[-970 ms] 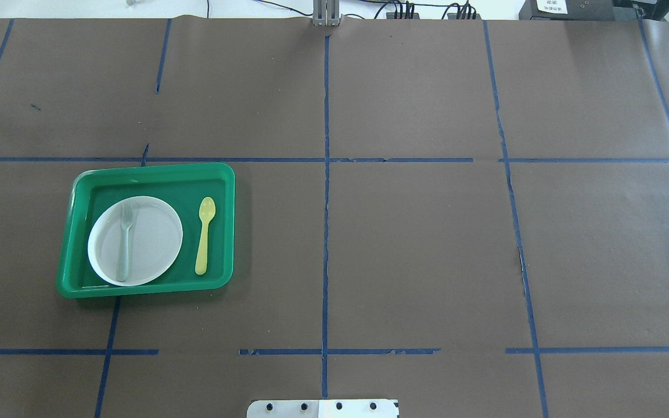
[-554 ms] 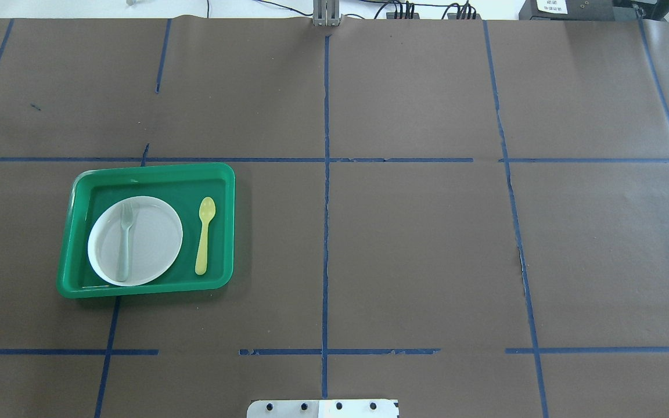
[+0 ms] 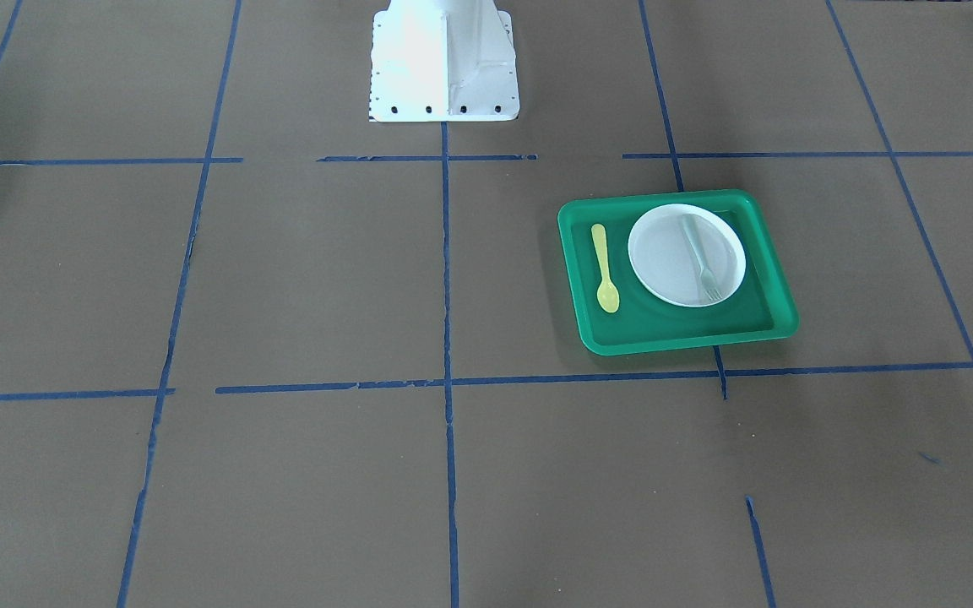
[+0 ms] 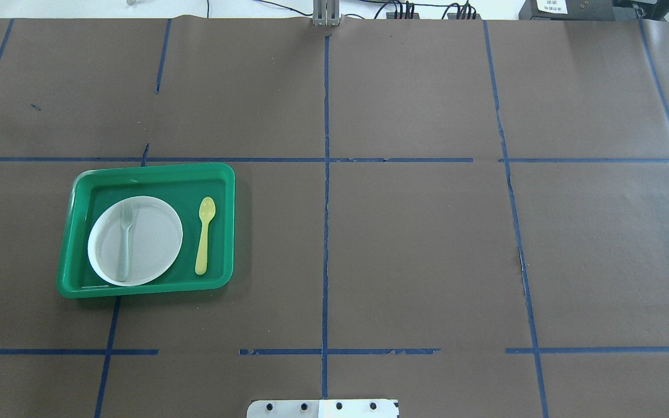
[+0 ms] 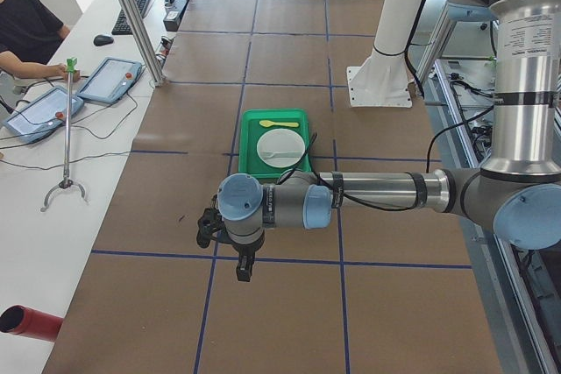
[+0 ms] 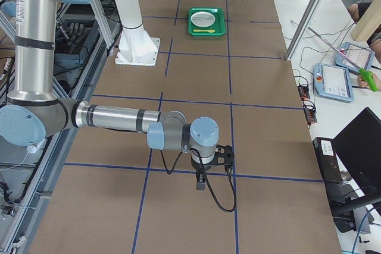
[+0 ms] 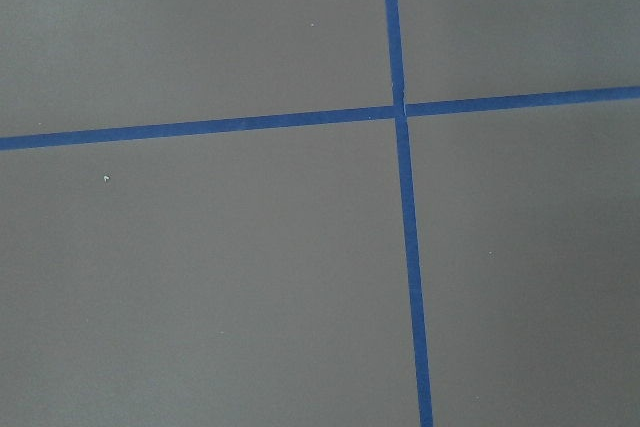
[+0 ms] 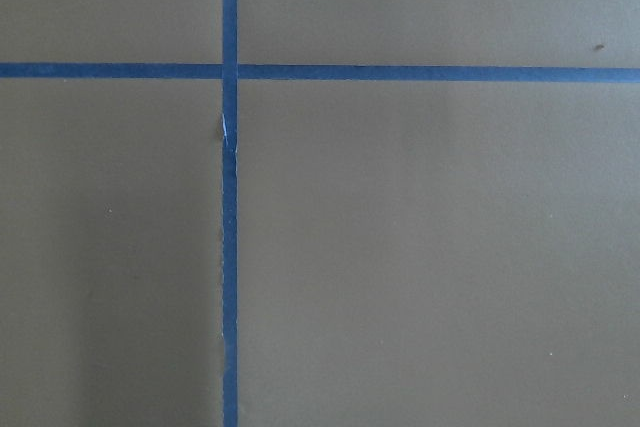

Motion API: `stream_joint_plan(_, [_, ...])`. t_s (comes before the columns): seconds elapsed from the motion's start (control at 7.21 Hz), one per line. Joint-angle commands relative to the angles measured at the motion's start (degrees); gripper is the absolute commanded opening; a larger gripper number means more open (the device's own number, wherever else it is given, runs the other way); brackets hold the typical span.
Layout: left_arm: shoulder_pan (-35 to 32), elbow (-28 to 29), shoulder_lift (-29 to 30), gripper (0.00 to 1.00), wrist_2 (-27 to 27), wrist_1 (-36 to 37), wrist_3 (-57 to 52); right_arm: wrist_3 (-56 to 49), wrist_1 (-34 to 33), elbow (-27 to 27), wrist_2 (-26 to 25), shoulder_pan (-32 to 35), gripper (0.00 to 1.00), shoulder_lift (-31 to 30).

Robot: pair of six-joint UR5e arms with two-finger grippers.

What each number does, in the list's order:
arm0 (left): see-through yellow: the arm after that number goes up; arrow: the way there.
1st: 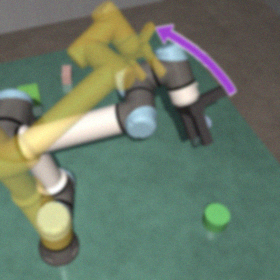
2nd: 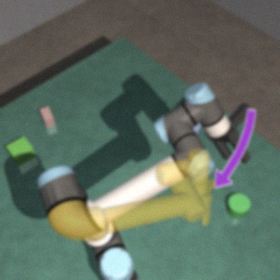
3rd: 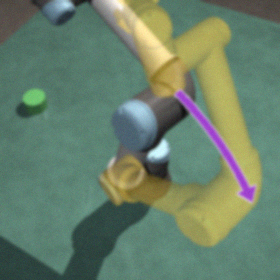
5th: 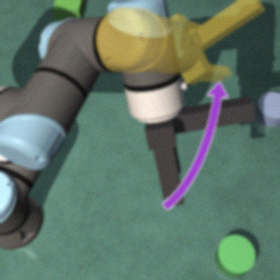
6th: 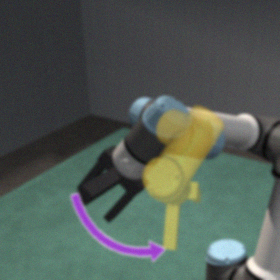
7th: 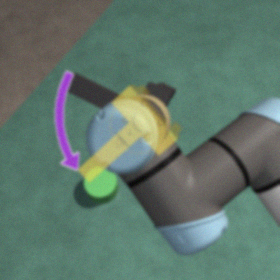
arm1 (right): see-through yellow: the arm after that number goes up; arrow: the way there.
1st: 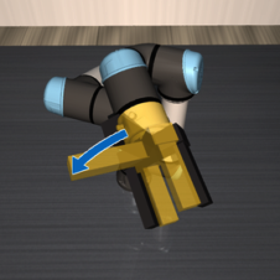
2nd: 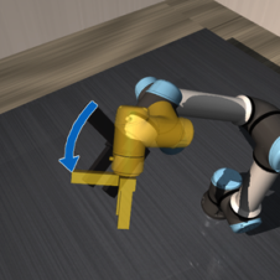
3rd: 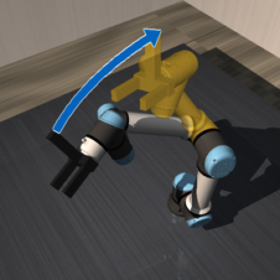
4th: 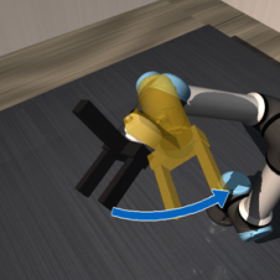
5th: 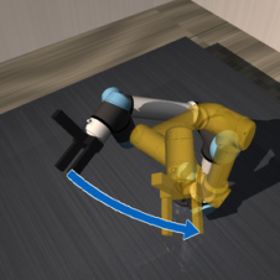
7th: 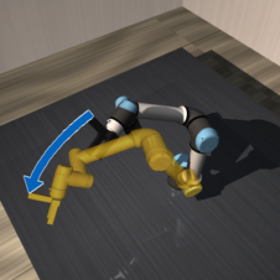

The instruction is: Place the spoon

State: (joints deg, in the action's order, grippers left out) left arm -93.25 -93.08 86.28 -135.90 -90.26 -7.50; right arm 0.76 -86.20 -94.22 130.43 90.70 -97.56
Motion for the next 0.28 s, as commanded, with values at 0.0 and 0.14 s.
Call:
stream_joint_plan(0.0, [0.0,0.1,-0.5,1.00,0.1,-0.3,-0.6,0.0,0.0,0.0,0.0,0.0,1.00,0.0])
stream_joint_plan(0.14, [0.0,0.0,-0.5,1.00,0.1,-0.3,-0.6,0.0,0.0,0.0,0.0,0.0,1.00,0.0])
